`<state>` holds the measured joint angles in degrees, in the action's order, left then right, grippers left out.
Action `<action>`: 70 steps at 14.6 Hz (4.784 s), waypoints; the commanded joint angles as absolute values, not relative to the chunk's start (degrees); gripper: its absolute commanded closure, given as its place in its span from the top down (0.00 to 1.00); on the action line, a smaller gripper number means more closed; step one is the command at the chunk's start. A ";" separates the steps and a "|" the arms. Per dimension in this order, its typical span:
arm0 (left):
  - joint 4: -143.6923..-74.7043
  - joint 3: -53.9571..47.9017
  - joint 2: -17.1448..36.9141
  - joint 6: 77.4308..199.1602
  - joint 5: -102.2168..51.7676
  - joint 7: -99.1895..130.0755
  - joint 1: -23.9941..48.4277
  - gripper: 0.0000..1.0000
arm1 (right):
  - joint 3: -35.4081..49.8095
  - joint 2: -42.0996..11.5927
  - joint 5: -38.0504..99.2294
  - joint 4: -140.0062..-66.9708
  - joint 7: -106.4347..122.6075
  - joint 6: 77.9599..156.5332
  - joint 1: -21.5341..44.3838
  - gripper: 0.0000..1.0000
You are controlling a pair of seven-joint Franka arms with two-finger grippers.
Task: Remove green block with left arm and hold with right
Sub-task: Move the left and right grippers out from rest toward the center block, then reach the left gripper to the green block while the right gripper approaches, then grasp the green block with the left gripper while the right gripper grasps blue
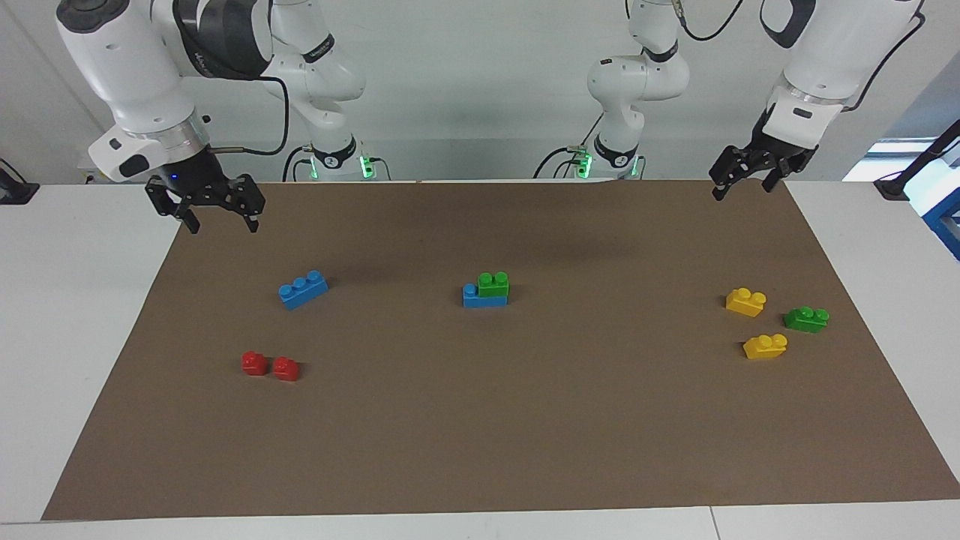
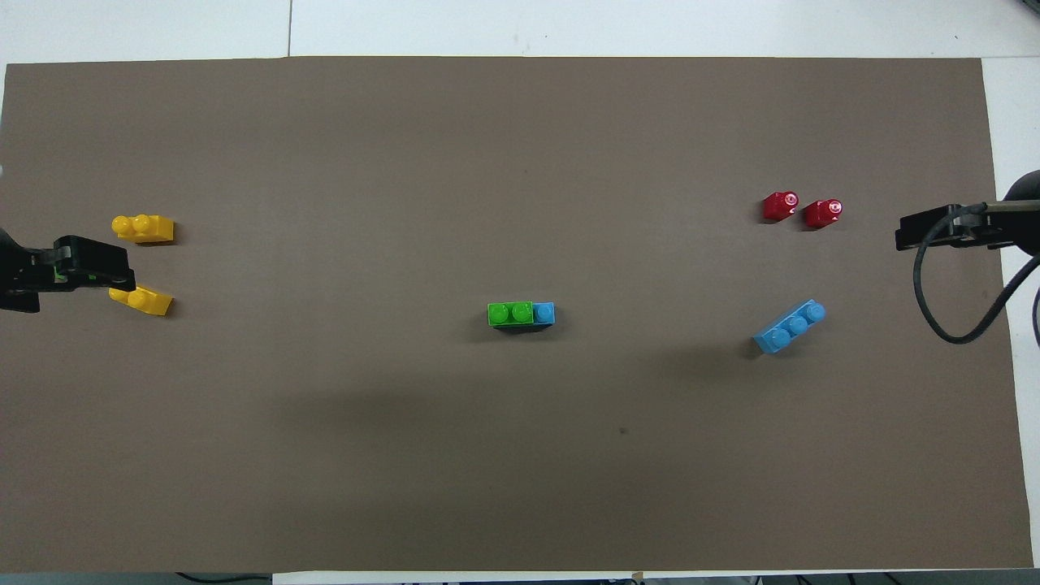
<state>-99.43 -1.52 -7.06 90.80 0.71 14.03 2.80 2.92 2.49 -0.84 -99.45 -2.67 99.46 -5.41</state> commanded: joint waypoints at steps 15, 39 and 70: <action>-110.64 -1.41 -13.35 99.04 -2.99 71.77 16.08 1.00 | 3.43 5.10 27.32 -109.68 -62.40 98.97 -4.04 1.00; -113.38 -1.49 -0.28 116.80 -2.99 123.82 35.15 1.00 | 3.52 -2.19 44.30 -120.23 -70.59 114.95 7.21 1.00; -106.00 -1.32 15.91 126.30 -2.02 137.02 39.55 1.00 | 3.60 -17.31 60.11 -119.27 -66.36 141.93 22.32 1.00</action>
<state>-107.32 -2.17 14.89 126.04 -2.13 136.01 38.59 3.55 -15.58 57.89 -120.05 -67.64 138.98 20.50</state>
